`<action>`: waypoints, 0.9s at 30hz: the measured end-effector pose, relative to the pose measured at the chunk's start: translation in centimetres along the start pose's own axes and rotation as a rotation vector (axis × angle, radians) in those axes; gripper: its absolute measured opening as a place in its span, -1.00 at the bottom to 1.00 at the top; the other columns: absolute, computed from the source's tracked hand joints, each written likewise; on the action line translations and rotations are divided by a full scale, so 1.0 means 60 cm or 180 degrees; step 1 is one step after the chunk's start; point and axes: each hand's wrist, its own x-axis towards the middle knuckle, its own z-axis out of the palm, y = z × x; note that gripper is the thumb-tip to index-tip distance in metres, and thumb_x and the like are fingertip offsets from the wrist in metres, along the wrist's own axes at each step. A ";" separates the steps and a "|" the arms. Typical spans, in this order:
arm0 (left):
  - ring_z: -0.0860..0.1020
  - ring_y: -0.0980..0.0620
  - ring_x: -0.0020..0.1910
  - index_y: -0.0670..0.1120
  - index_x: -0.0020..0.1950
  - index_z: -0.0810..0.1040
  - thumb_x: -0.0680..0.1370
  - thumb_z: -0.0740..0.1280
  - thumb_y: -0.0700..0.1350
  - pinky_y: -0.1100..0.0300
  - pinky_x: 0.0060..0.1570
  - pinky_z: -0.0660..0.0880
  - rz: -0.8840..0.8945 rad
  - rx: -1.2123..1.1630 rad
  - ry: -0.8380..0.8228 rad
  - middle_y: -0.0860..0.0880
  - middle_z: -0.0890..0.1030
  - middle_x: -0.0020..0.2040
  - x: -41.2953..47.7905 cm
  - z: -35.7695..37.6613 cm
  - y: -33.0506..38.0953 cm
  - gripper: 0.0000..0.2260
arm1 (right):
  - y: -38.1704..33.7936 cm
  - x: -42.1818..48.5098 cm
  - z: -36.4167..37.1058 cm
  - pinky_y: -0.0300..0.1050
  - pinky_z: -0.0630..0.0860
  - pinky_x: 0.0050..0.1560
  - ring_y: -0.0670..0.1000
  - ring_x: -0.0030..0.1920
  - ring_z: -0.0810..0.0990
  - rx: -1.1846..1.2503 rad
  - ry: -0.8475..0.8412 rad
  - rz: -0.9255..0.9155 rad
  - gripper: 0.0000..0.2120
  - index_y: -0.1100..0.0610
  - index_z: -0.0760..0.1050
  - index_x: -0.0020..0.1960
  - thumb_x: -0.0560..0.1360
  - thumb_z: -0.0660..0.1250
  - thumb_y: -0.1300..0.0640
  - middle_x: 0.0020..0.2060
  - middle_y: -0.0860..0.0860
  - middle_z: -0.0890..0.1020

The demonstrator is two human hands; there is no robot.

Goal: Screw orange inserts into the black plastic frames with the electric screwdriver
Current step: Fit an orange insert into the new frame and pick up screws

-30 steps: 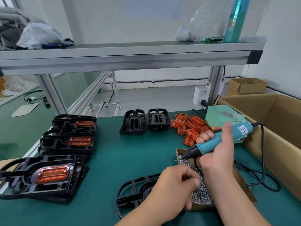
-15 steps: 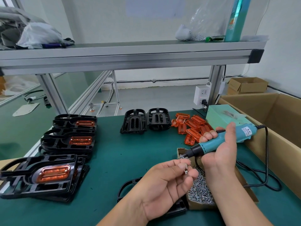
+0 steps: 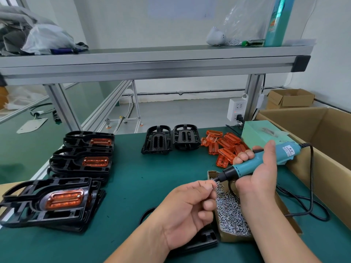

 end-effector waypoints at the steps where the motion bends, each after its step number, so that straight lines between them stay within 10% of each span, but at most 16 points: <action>1: 0.40 0.08 -0.30 -0.21 0.10 0.58 0.64 0.36 -0.26 0.32 -0.42 0.31 0.0082 0.0133 0.0037 -0.11 0.53 -0.12 0.000 -0.003 0.004 -0.94 | 0.000 0.000 0.000 -0.18 0.47 -0.35 -0.06 -0.38 0.45 0.0004 -0.0002 0.0002 -0.63 0.07 0.50 -0.10 0.58 0.46 -0.22 -0.34 -0.04 0.46; 11: 0.42 0.11 -0.36 -0.19 0.03 0.61 0.57 0.40 -0.24 0.34 -0.50 0.33 0.0659 0.0221 0.0601 -0.12 0.57 -0.12 -0.004 -0.049 0.083 -0.94 | 0.000 -0.002 -0.003 -0.18 0.49 -0.34 -0.06 -0.37 0.45 -0.0033 -0.0112 0.0007 -0.64 0.06 0.50 -0.10 0.59 0.45 -0.22 -0.33 -0.05 0.46; 27: 0.26 0.13 -0.45 -0.24 0.22 0.60 0.62 0.26 -0.25 0.32 -0.60 0.16 -0.0021 0.1358 0.0856 0.00 0.51 -0.27 0.114 -0.049 0.109 -0.77 | -0.008 0.007 -0.008 -0.18 0.48 -0.32 -0.06 -0.37 0.45 0.0087 0.0135 0.0016 -0.65 0.05 0.49 -0.10 0.56 0.50 -0.19 -0.33 -0.06 0.45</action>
